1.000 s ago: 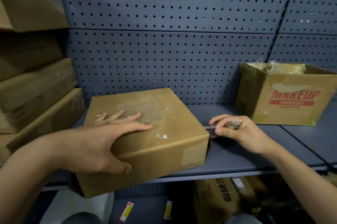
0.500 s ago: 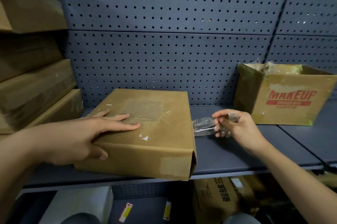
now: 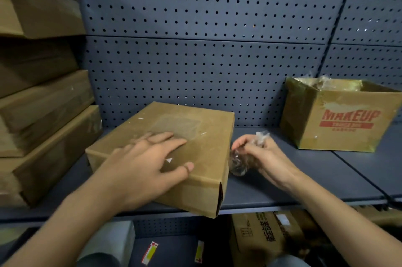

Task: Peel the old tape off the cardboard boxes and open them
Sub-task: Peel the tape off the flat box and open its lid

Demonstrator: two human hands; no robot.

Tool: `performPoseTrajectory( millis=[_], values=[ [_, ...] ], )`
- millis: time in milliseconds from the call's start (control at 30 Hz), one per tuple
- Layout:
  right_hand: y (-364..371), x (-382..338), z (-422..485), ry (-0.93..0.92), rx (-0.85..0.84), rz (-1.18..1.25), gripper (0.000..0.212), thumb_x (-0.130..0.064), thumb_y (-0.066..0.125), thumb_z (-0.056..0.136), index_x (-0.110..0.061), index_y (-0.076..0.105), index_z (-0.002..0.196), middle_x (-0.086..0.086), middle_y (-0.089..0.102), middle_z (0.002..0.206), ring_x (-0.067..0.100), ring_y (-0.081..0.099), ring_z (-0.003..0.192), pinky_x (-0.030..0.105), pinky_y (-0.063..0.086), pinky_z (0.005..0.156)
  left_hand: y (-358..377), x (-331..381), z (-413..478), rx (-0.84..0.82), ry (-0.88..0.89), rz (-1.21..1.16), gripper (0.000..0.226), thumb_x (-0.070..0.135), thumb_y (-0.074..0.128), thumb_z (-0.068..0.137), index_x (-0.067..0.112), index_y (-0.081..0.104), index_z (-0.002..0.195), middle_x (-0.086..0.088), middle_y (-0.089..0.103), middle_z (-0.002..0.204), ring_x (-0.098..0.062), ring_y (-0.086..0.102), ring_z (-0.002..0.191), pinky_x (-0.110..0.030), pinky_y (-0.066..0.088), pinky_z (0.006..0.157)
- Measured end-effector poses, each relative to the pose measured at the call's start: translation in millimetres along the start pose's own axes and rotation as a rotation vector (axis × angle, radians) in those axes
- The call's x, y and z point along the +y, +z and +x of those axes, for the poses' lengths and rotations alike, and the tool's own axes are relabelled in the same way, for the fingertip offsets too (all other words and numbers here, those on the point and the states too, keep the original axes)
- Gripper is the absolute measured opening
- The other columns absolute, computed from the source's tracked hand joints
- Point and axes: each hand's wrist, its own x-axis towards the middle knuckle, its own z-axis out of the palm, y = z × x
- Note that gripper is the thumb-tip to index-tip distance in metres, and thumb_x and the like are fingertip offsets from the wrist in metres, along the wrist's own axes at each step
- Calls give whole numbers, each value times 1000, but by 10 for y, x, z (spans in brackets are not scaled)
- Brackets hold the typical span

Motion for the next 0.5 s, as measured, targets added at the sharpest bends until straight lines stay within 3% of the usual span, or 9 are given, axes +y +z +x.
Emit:
performPoseTrajectory(
  millis=[67, 167, 233, 333, 400, 500],
  values=[
    [45, 4, 10, -56, 71, -117, 20, -11, 54, 87, -17, 72, 82, 17, 72, 89, 32, 68, 86, 40, 52, 79, 97, 114, 28, 65, 8, 38, 98, 92, -2, 63, 50, 10, 152, 22, 10, 162, -12, 14, 150, -42, 21, 118],
    [85, -25, -2, -37, 78, -70, 34, 11, 36, 97, 1, 69, 95, 14, 71, 82, 16, 69, 70, 27, 57, 62, 184, 320, 54, 81, -15, 51, 105, 101, 11, 62, 48, 6, 153, 15, 8, 165, -20, 10, 152, -42, 13, 120],
    [136, -59, -26, -32, 54, -40, 34, 17, 29, 96, 11, 62, 93, 17, 63, 77, 15, 65, 61, 26, 55, 55, 228, 438, 88, 82, -31, 66, 104, 100, 22, 65, 47, 3, 153, 10, 7, 165, -26, 8, 152, -43, 8, 121],
    [177, -39, -6, -99, 143, -130, 33, 16, 33, 93, 0, 59, 81, 14, 58, 67, 25, 57, 59, 30, 50, 55, 310, 439, 129, 137, -9, 137, 89, 83, 36, 80, 46, -1, 153, 7, 9, 165, -32, 9, 151, -46, 5, 121],
    [156, -8, 14, -104, 205, -183, 34, 13, 35, 91, -7, 57, 74, 10, 54, 61, 24, 51, 56, 33, 42, 54, 374, 358, 107, 167, 43, 159, 83, 75, 34, 84, 45, 0, 154, 6, 12, 165, -33, 12, 150, -46, 6, 122],
    [113, 10, 25, -62, 263, -145, 37, 12, 36, 90, -10, 54, 66, 1, 50, 51, 16, 48, 48, 28, 39, 48, 381, 259, 27, 162, 121, 151, 78, 73, 37, 78, 47, 28, 151, 4, 37, 157, -35, 37, 142, -47, 21, 118]
  ],
)
